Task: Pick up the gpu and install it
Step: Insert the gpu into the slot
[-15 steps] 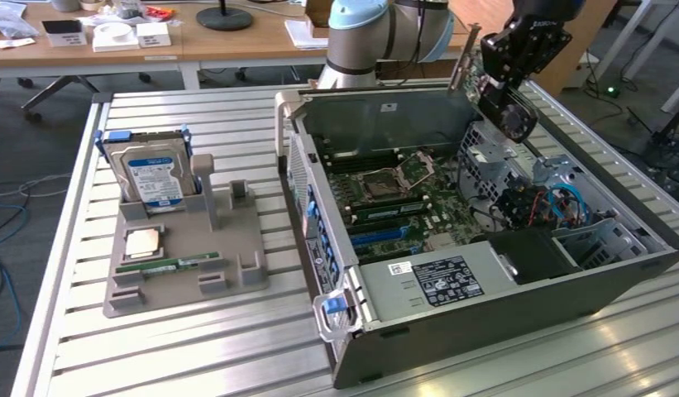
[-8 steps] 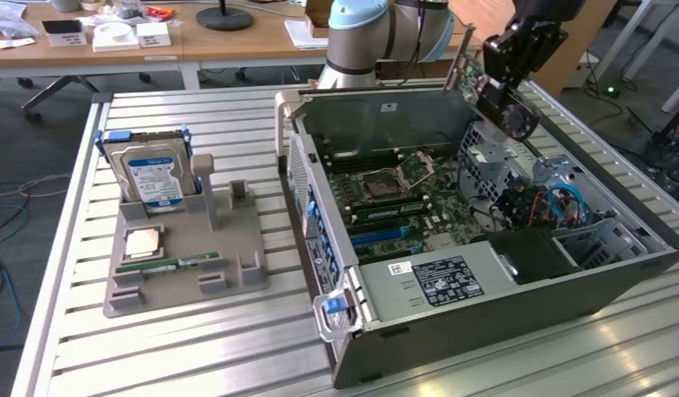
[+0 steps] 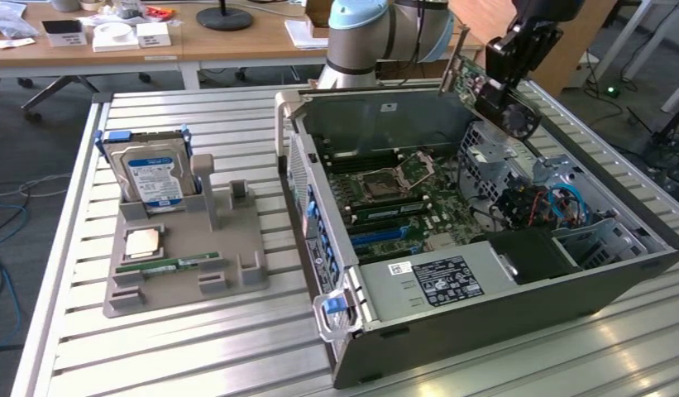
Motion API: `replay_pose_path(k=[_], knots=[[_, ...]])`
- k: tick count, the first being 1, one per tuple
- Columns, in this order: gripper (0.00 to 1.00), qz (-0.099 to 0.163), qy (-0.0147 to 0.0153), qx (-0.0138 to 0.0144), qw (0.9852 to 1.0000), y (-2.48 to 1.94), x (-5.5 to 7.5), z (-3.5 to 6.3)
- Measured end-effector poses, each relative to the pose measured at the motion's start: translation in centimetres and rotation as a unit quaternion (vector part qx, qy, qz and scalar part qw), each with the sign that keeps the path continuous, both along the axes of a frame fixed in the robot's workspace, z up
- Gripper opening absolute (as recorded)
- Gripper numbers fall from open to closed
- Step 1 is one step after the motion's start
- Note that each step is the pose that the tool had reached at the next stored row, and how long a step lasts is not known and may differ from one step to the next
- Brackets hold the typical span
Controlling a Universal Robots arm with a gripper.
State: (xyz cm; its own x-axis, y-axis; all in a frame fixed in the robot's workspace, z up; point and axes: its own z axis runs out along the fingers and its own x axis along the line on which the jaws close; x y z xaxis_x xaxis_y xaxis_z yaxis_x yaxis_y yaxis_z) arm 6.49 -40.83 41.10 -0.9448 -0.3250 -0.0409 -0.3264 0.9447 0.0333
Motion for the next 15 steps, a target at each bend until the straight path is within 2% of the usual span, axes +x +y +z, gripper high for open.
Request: replay_pose_path(k=[8,12,15], knots=[[0.26,0.046,0.0000,-0.0051,0.9989,0.00,-0.08,0.00],[0.26,0.071,-0.0001,-0.0063,0.9974,0.00,-0.09,-0.01],[0.26,0.092,-0.0001,-0.0079,0.9958,0.00,-0.11,-0.01]])
